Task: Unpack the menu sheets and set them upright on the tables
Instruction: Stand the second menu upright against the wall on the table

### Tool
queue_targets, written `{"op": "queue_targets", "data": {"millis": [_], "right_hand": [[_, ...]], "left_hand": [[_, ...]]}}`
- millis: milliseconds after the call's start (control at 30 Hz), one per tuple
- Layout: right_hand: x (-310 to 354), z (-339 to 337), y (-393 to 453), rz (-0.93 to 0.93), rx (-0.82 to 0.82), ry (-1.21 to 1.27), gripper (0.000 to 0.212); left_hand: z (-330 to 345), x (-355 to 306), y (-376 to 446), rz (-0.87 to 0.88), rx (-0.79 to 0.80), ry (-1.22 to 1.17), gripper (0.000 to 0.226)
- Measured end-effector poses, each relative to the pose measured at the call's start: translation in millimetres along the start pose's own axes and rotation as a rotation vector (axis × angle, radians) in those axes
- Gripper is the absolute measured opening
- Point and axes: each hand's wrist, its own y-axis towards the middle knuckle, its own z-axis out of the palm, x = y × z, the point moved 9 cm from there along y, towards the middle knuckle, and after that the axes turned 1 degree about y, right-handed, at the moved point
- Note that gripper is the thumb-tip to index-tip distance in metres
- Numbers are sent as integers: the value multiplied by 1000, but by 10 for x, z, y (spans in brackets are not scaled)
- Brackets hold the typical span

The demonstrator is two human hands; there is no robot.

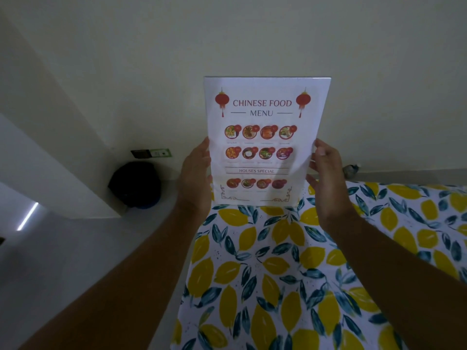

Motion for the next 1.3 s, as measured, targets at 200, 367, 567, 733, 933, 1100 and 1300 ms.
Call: {"op": "queue_targets", "data": {"millis": [200,367,567,733,933,1100,1300], "right_hand": [[2,-26,-43,79,50,-226,57],[250,-51,-337,41,135,-532,57],[446,-221,-973,-16,316,-1020,73],[671,-502,-1818,-63,476,-1149,71],[763,-1004,-2941,-59,619,-1182,71],[759,-1403,-3674,-66,682,-1167,71],[822,-1671,-4101,-84,642,-1157,70]], "left_hand": [[90,-66,-89,78,89,146,33],[179,-275,-507,168,-2,643,23],[315,-291,-1189,210,75,1214,46],[450,-256,-2167,134,86,1331,56],[611,-19,-3454,-6,69,1391,61],[777,169,-4288,-32,100,1416,62],[944,232,-4639,38,146,1446,64]]}}
